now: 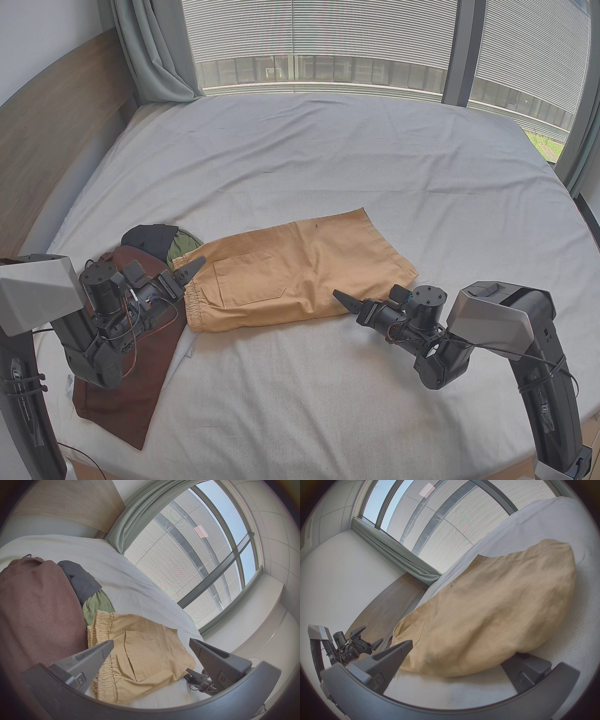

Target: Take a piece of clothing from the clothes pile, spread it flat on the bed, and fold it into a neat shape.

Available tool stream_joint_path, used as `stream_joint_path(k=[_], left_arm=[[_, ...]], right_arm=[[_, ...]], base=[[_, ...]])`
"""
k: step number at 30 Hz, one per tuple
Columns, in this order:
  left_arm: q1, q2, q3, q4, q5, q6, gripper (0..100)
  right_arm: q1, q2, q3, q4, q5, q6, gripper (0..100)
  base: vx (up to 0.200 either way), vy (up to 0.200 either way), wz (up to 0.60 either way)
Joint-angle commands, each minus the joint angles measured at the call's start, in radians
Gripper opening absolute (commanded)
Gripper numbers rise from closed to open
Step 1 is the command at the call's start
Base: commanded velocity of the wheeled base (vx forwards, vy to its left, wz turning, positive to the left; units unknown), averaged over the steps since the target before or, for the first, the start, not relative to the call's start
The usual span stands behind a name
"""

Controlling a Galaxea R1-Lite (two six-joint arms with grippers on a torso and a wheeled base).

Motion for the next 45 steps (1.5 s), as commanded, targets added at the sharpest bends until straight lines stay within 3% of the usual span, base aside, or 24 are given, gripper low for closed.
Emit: stream_joint_path(k=[1,17,18,24,31,35,45], left_arm=[[0.001,0.002,0.001,0.0,0.0,-0.001,100],[-0.002,0.005,0.004,0.0,-0.003,-0.004,100],[-0.003,0.005,0.004,0.0,-0.003,-0.002,100],[-0.016,0.003,0.004,0.0,-0.008,-0.001,100],[-0.019,-0.003,0.026,-0.002,-0.072,0.012,100],[-0.008,0.005,0.027,-0.003,-0.101,0.085,100],[-0.008,0.006,0.044,-0.003,-0.108,0.105,100]], right_arm=[[0.013,0.031,-0.029,0.006,0.004,0.01,100],[0.017,0.06,-0.072,0.002,0.004,0.031,100],[0.017,0.062,-0.072,0.002,0.004,0.031,0],[0.017,0.06,-0.07,0.0,0.002,0.031,0],[0.017,0.057,-0.059,-0.015,0.002,0.03,0],[0.014,0.037,-0.016,-0.017,0.002,0.028,0],[0.01,-0.041,0.117,-0.064,0.001,0.025,0]], base=[[0.0,0.0,0.0],[0.0,0.0,0.0],[0.0,0.0,0.0],[0.0,0.0,0.0],[0.0,0.0,0.0],[0.0,0.0,0.0],[0.0,0.0,0.0]])
